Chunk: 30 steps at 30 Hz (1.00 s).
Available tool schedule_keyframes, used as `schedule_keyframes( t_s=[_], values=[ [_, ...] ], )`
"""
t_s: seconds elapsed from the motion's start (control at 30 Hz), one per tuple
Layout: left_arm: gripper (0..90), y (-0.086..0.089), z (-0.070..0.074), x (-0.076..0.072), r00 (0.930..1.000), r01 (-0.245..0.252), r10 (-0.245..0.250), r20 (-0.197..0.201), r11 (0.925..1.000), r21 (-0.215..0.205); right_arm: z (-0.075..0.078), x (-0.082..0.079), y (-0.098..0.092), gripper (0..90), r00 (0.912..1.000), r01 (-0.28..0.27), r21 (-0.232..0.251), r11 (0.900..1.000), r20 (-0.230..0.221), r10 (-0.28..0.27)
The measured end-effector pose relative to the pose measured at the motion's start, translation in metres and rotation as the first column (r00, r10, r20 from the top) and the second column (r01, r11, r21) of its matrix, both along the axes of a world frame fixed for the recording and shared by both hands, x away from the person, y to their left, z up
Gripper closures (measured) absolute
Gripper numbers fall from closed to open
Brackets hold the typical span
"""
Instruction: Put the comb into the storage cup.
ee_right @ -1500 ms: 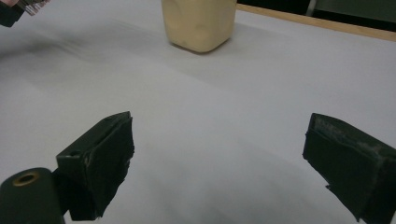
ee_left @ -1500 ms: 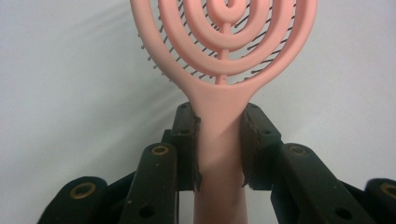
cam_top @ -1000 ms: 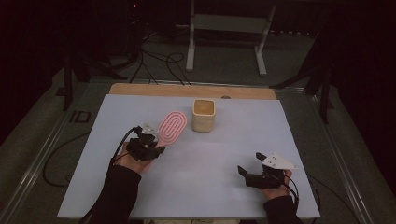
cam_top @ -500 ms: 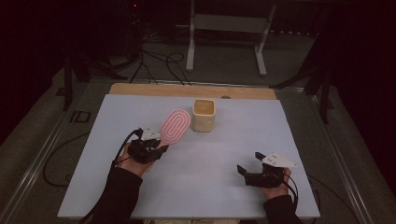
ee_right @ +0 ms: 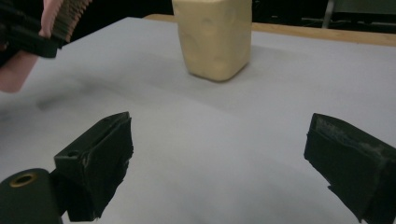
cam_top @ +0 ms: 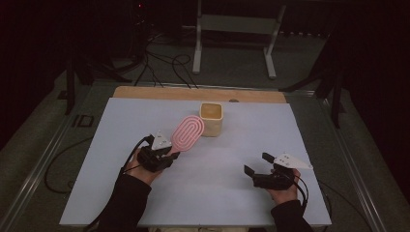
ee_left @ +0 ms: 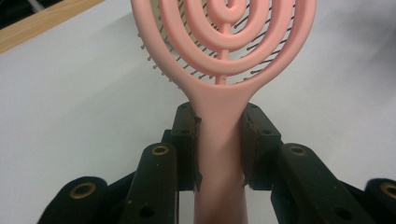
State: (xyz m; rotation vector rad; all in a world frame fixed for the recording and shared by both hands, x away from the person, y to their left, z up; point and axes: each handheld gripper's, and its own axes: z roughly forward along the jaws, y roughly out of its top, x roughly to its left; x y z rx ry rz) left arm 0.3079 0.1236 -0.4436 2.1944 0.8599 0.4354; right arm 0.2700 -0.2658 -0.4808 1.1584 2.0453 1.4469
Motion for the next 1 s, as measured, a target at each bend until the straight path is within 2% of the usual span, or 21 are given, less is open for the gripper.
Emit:
schedule_keyframes(
  t_s=[0.17, 0.33, 0.53, 0.73, 0.87, 1.0],
  values=[
    [70.9, -0.002, -0.001, 0.000, 1.0000, 0.009, -0.009, 0.002, 1.0000, 0.000, 0.008, 0.004, 0.005, 7.8, 0.9999, -0.013, -0.007, 1.000, -0.007, 0.013],
    [70.9, -0.005, 0.000, -0.002, 0.9998, 0.019, -0.019, 0.009, 0.9998, -0.001, 0.017, 0.013, 0.017, 7.8, 0.9990, -0.041, -0.011, 0.999, -0.019, 0.041],
    [70.9, -0.006, -0.001, -0.002, 0.9996, 0.025, -0.025, 0.012, 0.9997, -0.003, 0.024, 0.021, 0.031, 7.9, 0.9975, -0.068, 0.012, 0.998, -0.014, 0.068],
    [70.9, -0.010, -0.001, -0.003, 0.9992, 0.036, -0.036, 0.018, 0.9993, 0.000, 0.031, 0.026, 0.045, 7.9, 0.9946, -0.104, 0.001, 0.995, -0.007, 0.104],
    [70.9, -0.012, -0.002, -0.004, 0.9987, 0.042, -0.042, 0.028, 0.9991, 0.003, 0.036, 0.029, 0.054, 7.8, 0.9931, -0.117, 0.018, 0.993, -0.006, 0.117],
    [70.9, -0.014, -0.002, -0.004, 0.9984, 0.049, -0.049, 0.029, 0.9988, 0.004, 0.040, 0.032, 0.063, 7.8, 0.9898, -0.142, 0.013, 0.990, -0.002, 0.142]
  ],
)
